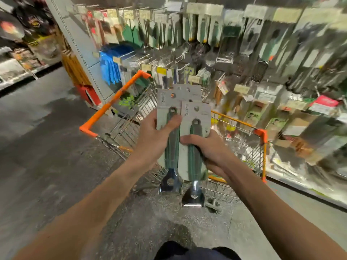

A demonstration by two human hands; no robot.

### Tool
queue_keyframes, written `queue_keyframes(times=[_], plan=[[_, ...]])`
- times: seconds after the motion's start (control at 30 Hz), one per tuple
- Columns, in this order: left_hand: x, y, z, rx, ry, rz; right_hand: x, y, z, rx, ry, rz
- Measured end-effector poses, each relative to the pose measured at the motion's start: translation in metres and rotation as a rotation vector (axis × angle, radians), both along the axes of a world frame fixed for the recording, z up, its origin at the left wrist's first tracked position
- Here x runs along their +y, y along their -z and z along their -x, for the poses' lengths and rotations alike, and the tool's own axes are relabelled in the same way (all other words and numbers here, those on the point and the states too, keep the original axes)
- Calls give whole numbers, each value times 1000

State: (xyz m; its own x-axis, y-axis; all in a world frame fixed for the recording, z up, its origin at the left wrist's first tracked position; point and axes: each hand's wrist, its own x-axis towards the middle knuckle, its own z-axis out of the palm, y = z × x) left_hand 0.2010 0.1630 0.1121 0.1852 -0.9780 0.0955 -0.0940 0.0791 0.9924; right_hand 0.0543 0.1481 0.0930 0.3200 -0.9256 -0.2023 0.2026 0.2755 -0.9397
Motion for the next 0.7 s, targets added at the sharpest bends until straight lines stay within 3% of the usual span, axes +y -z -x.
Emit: queue_keyframes(times=[0.2,0.47,0.7], plan=[[5,-24,85,-70,224,55,36,-26,100,121,168,159],[25,-42,277,-186,383,198,92,-42,293,302,406,280],[43,-60,449,-60,574,248,129,-75,466,385,539,348]])
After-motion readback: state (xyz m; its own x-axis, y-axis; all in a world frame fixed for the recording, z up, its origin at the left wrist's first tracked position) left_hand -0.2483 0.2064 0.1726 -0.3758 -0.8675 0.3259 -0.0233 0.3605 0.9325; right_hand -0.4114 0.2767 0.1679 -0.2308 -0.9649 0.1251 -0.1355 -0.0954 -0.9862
